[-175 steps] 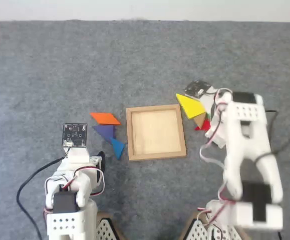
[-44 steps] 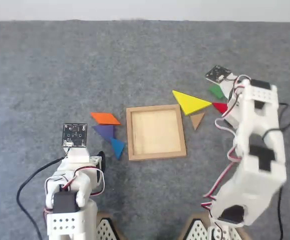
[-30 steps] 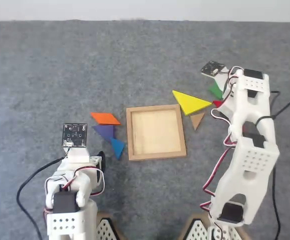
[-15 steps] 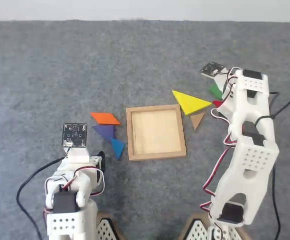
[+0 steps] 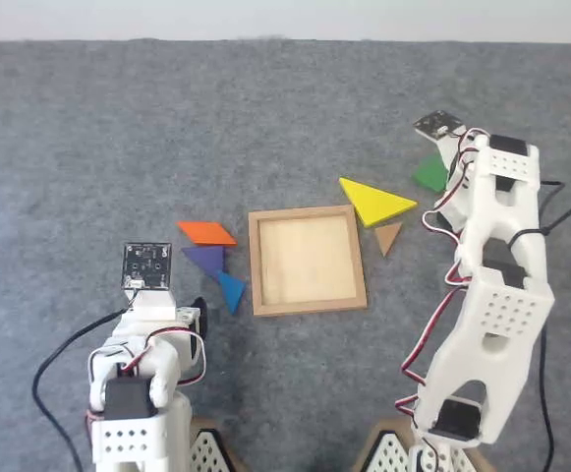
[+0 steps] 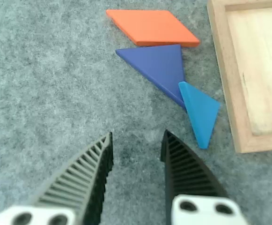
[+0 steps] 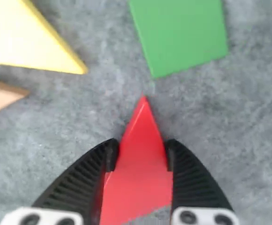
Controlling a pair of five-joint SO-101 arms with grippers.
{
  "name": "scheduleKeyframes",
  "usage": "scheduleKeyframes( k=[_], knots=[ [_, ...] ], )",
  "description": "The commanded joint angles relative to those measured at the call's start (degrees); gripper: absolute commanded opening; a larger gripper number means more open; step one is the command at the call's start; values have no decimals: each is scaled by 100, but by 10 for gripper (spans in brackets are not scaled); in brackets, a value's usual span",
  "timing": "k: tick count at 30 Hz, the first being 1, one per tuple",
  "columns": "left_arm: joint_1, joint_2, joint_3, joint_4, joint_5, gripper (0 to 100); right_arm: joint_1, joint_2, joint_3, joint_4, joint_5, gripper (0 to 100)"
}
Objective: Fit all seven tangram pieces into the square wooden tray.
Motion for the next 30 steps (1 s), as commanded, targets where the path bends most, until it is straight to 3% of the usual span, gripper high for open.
scheduleKeyframes(
  k=[1,4,7,15,19,30],
  knots=[
    [18,-132,-84,18,-9,164,295,-444,-9,171,-624,212],
    [18,-132,-84,18,-9,164,479,-1051,26,514,-1011,339],
    [18,-132,-84,18,-9,164,549,-1358,149,778,-1248,405],
    [18,-132,-84,18,-9,164,611,-1226,1204,-13,-2374,354],
    [18,-132,-84,18,-9,164,462,-1209,1679,-576,-2198,326],
    [18,-132,-84,18,-9,164,338,-1209,1732,-681,-2145,321]
  ],
)
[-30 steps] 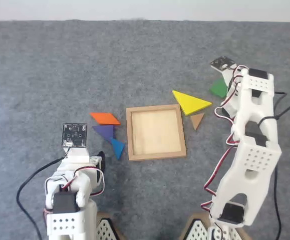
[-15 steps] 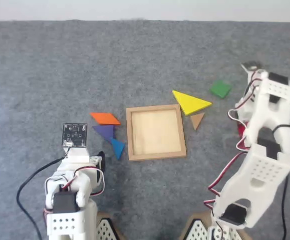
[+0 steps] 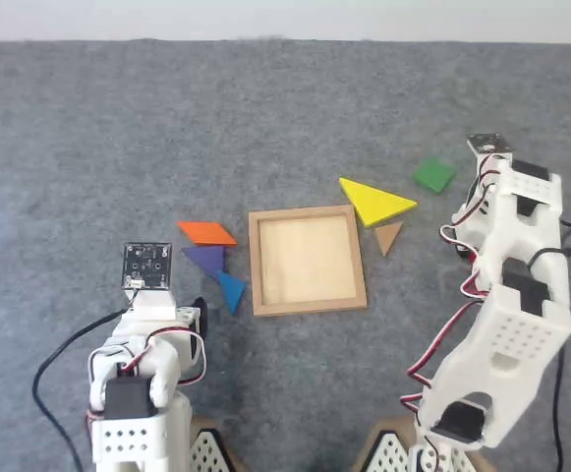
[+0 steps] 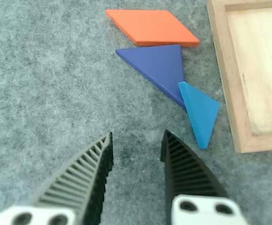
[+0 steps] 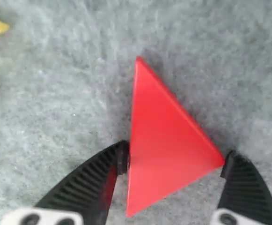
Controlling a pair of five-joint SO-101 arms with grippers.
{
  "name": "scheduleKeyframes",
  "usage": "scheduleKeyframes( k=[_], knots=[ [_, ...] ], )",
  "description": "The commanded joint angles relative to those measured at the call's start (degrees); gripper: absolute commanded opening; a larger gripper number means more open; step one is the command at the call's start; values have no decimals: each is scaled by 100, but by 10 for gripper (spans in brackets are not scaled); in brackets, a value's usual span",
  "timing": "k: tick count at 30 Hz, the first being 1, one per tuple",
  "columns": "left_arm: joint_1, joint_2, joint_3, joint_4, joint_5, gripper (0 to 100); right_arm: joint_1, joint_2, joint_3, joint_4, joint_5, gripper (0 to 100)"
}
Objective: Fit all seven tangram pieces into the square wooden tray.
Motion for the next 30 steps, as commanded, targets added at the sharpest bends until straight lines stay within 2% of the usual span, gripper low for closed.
scheduleKeyframes(
  k=[1,7,11,19,30],
  knots=[
    [18,-132,-84,18,-9,164,-136,-251,-18,-215,70,321],
    [18,-132,-84,18,-9,164,-136,-251,9,-154,79,314],
    [18,-132,-84,18,-9,164,-136,-251,9,-163,70,255],
    [18,-132,-84,18,-9,164,-163,-391,-9,-66,70,263],
    [18,-132,-84,18,-9,164,-1121,-1912,9,1024,62,263]
  ],
)
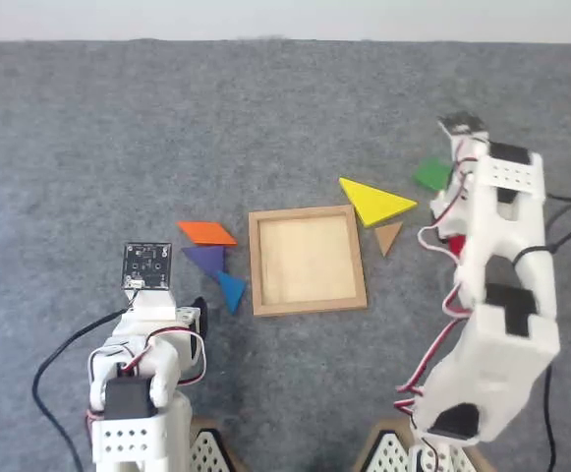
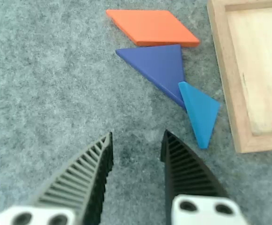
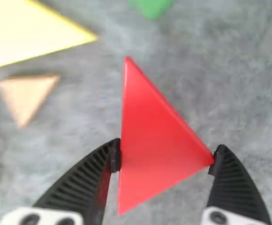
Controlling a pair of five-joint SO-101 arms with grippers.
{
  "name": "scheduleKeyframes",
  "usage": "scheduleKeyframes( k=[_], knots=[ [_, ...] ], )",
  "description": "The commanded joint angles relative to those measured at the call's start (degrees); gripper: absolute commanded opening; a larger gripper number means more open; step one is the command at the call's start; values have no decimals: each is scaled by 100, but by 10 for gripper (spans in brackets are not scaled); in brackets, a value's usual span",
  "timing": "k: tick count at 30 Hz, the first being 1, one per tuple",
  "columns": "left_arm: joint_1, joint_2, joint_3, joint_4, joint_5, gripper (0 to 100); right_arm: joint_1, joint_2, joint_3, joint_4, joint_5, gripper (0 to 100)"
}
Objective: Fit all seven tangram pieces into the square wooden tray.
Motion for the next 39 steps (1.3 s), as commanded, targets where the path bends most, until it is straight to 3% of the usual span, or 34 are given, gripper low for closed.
scheduleKeyframes(
  k=[1,10,19,23,28,33,39],
  knots=[
    [18,-132,-84,18,-9,164,-453,-963,-44,453,62,263],
    [18,-132,-84,18,-9,164,-2062,-2290,185,1349,-237,263],
    [18,-132,-84,18,-9,164,-3354,-3565,2101,356,-1468,261],
    [18,-132,-84,18,-9,164,-3925,-3398,2215,-13,-2022,261],
    [18,-132,-84,18,-9,164,-4655,-2862,2207,-585,-2075,260],
    [18,-132,-84,18,-9,164,-4840,-2026,2198,-1314,-2945,259],
    [18,-132,-84,18,-9,164,-4831,-1596,1530,-1200,-3666,259]
  ],
)
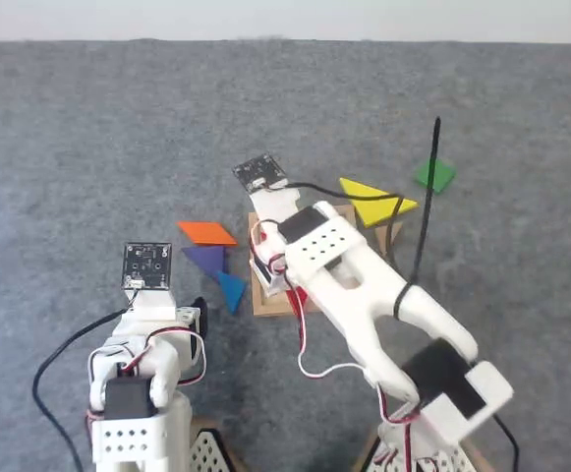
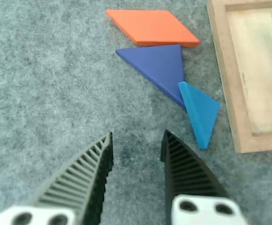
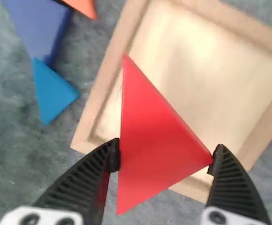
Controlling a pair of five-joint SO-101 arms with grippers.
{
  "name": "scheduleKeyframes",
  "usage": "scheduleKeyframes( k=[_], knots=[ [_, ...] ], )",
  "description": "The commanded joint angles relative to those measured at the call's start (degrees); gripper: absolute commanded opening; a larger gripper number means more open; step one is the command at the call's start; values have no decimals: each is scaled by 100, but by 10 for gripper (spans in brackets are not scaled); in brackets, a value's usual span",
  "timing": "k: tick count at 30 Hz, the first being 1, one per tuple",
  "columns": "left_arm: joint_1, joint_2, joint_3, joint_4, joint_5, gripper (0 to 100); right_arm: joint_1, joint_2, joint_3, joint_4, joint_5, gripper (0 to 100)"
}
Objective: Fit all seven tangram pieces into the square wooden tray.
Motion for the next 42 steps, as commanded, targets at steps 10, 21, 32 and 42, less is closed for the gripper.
scheduleKeyframes(
  k=[10,21,32,42],
  knots=[
    [18,-132,-84,18,-9,164,-66,1068,-1451,-31,-1152,260],
    [18,-132,-84,18,-9,164,-48,1736,-2057,-31,-1257,264],
    [18,-132,-84,18,-9,164,-110,1771,-2075,-31,-1248,366],
    [18,-132,-84,18,-9,164,620,1042,-1996,224,-633,362]
  ],
)
